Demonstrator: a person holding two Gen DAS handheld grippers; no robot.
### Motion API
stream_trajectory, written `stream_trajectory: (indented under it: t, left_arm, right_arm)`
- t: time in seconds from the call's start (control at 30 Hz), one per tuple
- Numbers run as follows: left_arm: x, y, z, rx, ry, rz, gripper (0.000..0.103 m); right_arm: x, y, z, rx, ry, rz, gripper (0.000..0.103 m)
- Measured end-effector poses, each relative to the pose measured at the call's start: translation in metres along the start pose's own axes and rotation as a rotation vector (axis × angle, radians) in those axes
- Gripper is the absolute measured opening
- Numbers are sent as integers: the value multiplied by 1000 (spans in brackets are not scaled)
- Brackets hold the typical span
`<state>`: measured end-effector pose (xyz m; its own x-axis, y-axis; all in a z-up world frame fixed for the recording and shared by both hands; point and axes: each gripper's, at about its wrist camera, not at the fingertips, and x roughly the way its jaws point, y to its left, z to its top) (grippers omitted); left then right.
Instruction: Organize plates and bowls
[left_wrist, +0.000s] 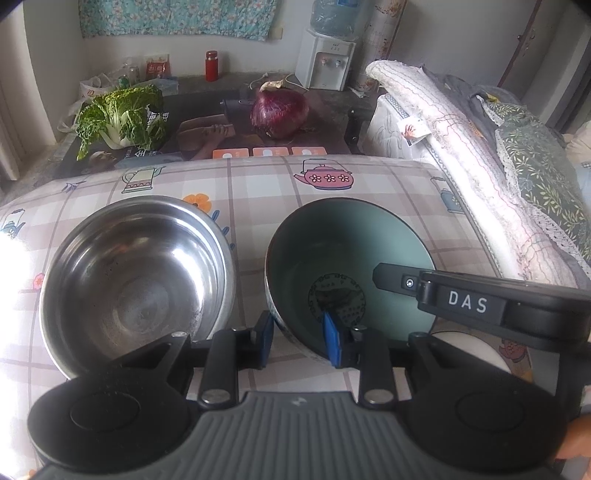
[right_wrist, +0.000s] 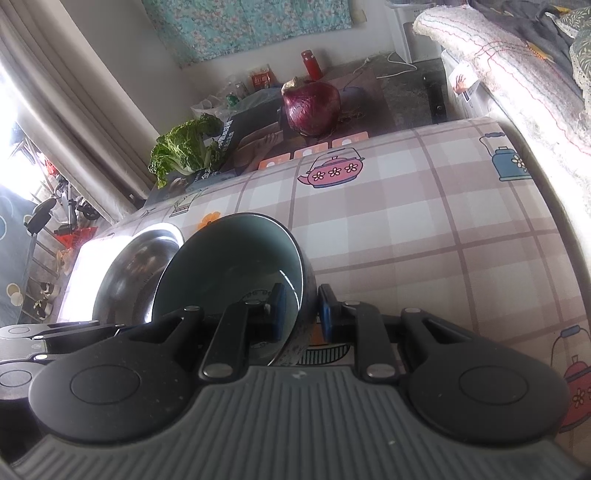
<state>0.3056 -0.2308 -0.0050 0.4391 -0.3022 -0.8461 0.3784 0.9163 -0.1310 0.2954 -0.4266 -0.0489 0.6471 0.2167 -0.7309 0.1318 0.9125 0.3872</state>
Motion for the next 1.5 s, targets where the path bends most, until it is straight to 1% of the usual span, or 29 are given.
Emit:
stream_trajectory:
  t: [0.2, 0.33, 0.47, 0.63, 0.87, 1.03, 1.23, 1.5]
  left_arm:
    - [-17, 2, 5, -4, -24, -11, 30]
    - [-30, 7, 9, -18, -50, -12, 30]
    - [-44, 19, 11, -37, -76, -8, 30]
    - [-56, 42, 11, -71, -96, -3, 30]
    - [-61, 76, 9, -122, -109, 26, 30]
    - [-54, 101, 8, -163, -101, 36, 30]
    - [-41, 119, 4, -184, -75, 62, 29]
    - [-27, 138, 1, -208, -60, 87, 29]
  right_arm:
    - [-14, 8, 6, -9, -12, -4, 18]
    - [-24, 21, 11, -31, -24, -5, 18]
    - [-31, 38, 16, -61, -31, -4, 18]
    - [-29, 61, 20, -86, -24, 11, 18]
    - [-11, 98, 22, -117, -6, 39, 18]
    - [10, 120, 22, -136, 22, 53, 18]
    - [39, 133, 16, -129, 70, 59, 18]
    - [73, 139, 10, -115, 119, 67, 18]
